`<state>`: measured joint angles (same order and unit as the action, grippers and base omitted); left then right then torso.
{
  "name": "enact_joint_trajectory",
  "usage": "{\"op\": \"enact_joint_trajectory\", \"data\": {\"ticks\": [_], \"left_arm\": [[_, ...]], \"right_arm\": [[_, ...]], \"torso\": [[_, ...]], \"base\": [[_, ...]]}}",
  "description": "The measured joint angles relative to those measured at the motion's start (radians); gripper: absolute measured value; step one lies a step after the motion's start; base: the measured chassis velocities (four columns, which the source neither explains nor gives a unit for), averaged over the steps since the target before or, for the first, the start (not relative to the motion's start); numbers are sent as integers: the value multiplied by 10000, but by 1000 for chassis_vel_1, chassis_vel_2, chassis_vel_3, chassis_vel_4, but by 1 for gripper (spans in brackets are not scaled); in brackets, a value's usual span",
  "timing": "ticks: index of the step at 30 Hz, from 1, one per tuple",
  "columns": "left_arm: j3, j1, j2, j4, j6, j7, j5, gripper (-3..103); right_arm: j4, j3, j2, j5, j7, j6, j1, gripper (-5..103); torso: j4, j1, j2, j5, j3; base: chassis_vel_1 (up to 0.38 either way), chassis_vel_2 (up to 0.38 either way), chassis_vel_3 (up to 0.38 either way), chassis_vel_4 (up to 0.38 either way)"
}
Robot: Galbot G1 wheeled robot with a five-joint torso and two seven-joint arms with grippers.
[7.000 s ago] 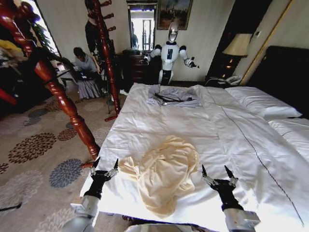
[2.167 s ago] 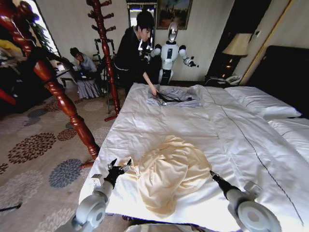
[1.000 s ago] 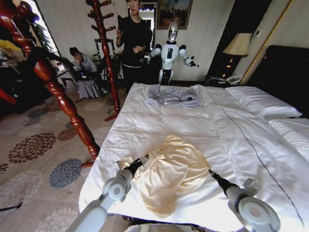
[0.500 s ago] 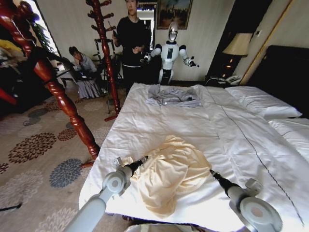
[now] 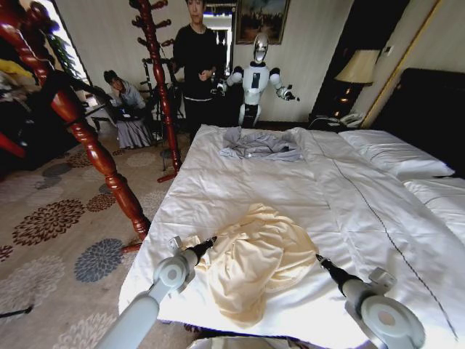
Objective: Pick up the clothes from the bed and hang them on the clothes hanger.
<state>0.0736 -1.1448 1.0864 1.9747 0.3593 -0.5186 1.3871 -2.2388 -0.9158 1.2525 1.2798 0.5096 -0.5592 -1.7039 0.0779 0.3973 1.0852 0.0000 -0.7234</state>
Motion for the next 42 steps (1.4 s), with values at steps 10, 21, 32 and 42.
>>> {"op": "enact_joint_trajectory", "data": {"ticks": [10, 21, 32, 42], "left_arm": [[110, 233, -736, 879, -2, 513, -1387, 1], [674, 1427, -2273, 1863, 98, 329, -1511, 1], [257, 5166, -3430, 1413, 259, -357, -246, 1], [-953, 9342, -3757, 147, 711, -955, 768, 1]], "right_arm": [[-53, 261, -1061, -772, -310, 251, 276, 0], [-179, 168, -3138, -1482, -777, 703, 1374, 0], [793, 486, -5991, -343, -527, 1090, 4356, 0], [2099, 2247, -7476, -111, -490, 1427, 7955, 0]], "torso": [[0, 0, 0, 1, 0], [1, 0, 0, 1, 0], [1, 3, -2, 1, -2], [0, 4, -2, 4, -2]], "base": [[0, 0, 0, 0], [0, 0, 0, 0], [0, 0, 0, 0], [0, 0, 0, 0]]}}
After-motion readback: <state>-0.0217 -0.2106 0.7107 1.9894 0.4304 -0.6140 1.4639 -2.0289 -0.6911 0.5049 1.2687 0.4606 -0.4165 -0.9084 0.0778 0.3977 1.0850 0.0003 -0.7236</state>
